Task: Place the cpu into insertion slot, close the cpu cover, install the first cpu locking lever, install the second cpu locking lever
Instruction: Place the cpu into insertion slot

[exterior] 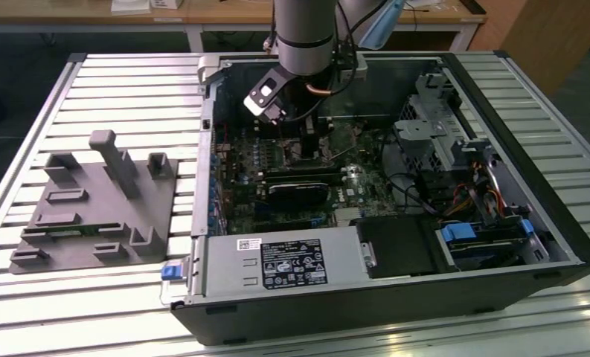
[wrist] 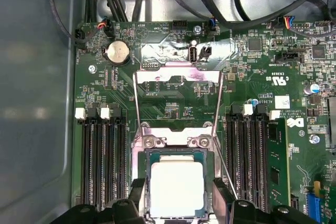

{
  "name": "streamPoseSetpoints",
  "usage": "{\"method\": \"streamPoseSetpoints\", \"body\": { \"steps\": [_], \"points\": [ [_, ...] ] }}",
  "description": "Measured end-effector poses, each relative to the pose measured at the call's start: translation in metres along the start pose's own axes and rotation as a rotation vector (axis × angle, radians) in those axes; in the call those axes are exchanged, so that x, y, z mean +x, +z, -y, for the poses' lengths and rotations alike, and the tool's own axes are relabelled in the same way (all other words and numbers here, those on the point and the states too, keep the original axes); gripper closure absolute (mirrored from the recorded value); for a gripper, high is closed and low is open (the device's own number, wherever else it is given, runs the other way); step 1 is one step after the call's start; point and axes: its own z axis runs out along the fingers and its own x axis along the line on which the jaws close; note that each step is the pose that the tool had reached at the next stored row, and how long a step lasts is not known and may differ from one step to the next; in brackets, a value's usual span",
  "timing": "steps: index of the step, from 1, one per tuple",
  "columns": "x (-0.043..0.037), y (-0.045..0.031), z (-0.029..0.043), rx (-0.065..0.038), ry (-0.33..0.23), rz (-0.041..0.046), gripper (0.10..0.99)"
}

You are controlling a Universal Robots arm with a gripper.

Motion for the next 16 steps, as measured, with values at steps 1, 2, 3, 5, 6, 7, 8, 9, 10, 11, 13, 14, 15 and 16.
{"method": "streamPoseSetpoints", "body": {
  "steps": [1, 2, 3, 5, 6, 7, 8, 9, 10, 11, 13, 14, 15, 16],
  "points": [
    [0.0, -0.0001, 0.0, 0.0, 0.0, 0.0001, 0.486],
    [0.0, -0.0002, 0.0, 0.0, 0.0, 0.0002, 0.486],
    [0.0, -0.0003, 0.0, 0.0, 0.0, 0.0001, 0.549],
    [0.0, -0.0005, 0.0, 0.0, 0.0, 0.0001, 0.612],
    [0.0, -0.0006, 0.0, 0.0, 0.0, 0.0001, 0.671],
    [0.0, -0.0007, -0.0001, 0.0, 0.0, 0.0001, 0.671],
    [0.0, -0.0008, -0.0001, 0.0, 0.0, 0.0001, 0.729],
    [0.0, -0.0009, -0.0001, 0.0, 0.0, 0.0002, 0.788],
    [0.0, -0.0009, -0.0001, 0.0, 0.0, 0.0001, 0.788],
    [0.0, -0.001, -0.0001, 0.0, 0.0, 0.0001, 0.847],
    [0.0, -0.0012, -0.0001, 0.0, 0.0, 0.0001, 0.961],
    [0.0, -0.0013, -0.0001, 0.0, 0.0, 0.0001, 0.961],
    [0.0, -0.0014, -0.0001, 0.0, 0.0, 0.0001, 0.961],
    [0.0, -0.0015, -0.0001, 0.0, 0.0, 0.0001, 0.98]
  ]
}}
